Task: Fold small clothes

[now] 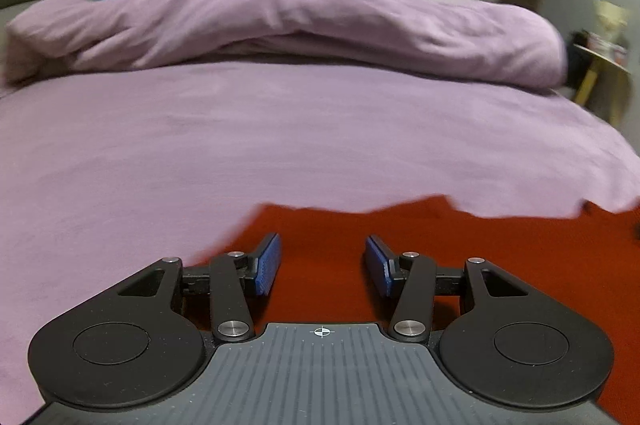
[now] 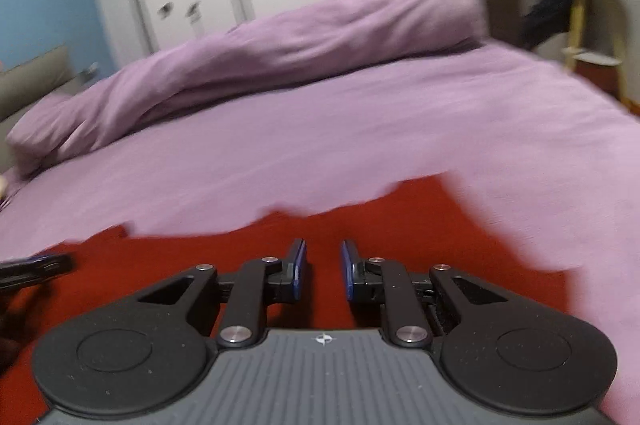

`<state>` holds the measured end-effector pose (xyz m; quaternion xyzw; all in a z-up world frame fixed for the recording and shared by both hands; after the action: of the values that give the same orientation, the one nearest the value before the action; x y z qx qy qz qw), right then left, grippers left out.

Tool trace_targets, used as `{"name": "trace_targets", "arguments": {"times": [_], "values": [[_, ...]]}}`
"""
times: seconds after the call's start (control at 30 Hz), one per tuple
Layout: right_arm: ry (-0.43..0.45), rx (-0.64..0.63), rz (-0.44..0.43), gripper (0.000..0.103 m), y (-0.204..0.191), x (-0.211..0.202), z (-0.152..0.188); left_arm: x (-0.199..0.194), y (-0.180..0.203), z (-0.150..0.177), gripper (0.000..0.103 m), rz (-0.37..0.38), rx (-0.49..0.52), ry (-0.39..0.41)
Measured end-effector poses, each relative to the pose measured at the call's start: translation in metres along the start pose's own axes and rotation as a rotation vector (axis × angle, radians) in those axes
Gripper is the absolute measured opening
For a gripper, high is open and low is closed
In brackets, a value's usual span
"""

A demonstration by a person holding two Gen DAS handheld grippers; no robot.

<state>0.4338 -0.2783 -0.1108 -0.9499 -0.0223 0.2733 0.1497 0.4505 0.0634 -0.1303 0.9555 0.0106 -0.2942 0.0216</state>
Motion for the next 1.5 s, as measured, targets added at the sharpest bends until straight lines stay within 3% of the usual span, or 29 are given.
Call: {"name": "trace_targets", "arguments": {"times": [0.07,0.13,0.23,0.3,0.43,0.53,0.57,0.6,0.63,0.73,0.83,0.87,0.97,1.17,1.2,1.23,1.33,1.43,1.5], "values": [[0.023,0.066,0.016,0.014,0.03,-0.005,-0.006,0.001,-0.02,0.001,0.053,0.007,-0.086,-0.006],[0.045,0.087,0.138,0.019,0.052,-0.009,-0.002,0.0,-0.032,0.001,0.049,0.013,-0.134,0.002],[0.048,0.208,0.079,0.019,0.069,-0.009,0.002,-0.002,-0.032,-0.001,0.051,0.0,-0.105,0.006],[0.047,0.208,0.079,0.019,0.069,-0.009,0.002,-0.004,-0.035,-0.001,0.062,-0.054,-0.103,0.0],[0.067,0.24,0.059,0.019,0.072,-0.018,0.007,-0.018,-0.051,0.007,0.06,-0.119,-0.156,-0.007],[0.105,0.276,0.07,0.024,0.073,-0.028,0.007,-0.033,-0.055,0.016,0.061,-0.157,-0.082,-0.006],[0.121,0.288,0.092,0.031,0.074,-0.035,0.008,-0.037,-0.055,0.018,0.063,-0.171,-0.042,-0.009],[0.128,0.292,0.119,0.051,0.077,-0.039,0.009,-0.041,-0.056,0.022,0.068,-0.189,0.01,-0.013],[0.137,0.29,0.136,0.054,0.079,-0.042,0.009,-0.044,-0.057,0.025,0.068,-0.201,0.038,-0.015],[0.1,0.317,0.258,0.051,0.093,-0.04,0.01,-0.06,-0.064,0.027,0.068,-0.223,0.049,-0.038],[0.064,0.262,0.413,0.05,0.093,-0.048,0.003,-0.085,-0.073,0.035,0.068,-0.241,0.061,-0.069],[0.061,0.236,0.404,0.05,0.089,-0.055,0.002,-0.094,-0.074,0.04,0.068,-0.236,0.06,-0.074],[0.048,0.181,0.264,0.05,0.065,-0.087,0.012,-0.126,-0.071,0.058,0.071,-0.145,0.032,-0.092],[0.035,0.136,0.062,0.049,0.014,-0.175,0.064,-0.178,-0.054,0.092,0.073,0.071,-0.14,-0.145],[0.021,0.134,0.062,0.044,0.011,-0.18,0.071,-0.182,-0.05,0.096,0.073,0.106,-0.168,-0.16],[-0.007,0.133,0.065,0.033,0.008,-0.185,0.081,-0.183,-0.047,0.099,0.073,0.122,-0.19,-0.171],[-0.053,0.174,0.055,0.022,0.005,-0.191,0.096,-0.182,-0.043,0.102,0.073,0.146,-0.247,-0.192],[-0.058,0.16,0.104,0.016,0.011,-0.192,0.095,-0.175,-0.044,0.1,0.072,0.142,-0.299,-0.214],[-0.063,0.091,0.208,0.015,0.015,-0.192,0.091,-0.174,-0.044,0.093,0.069,0.105,-0.309,-0.219]]}}
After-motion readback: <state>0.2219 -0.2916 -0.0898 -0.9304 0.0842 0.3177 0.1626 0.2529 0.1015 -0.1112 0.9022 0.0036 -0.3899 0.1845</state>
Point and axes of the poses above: each gripper's, at about its wrist camera, not at the fingertips, and x roughly the way its jaws point, y to its right, z to its underside, the point moved 7 cm from there along x, roughly the way its jaws point, and after that the axes turned 1 degree about x, right-handed, at the moved point
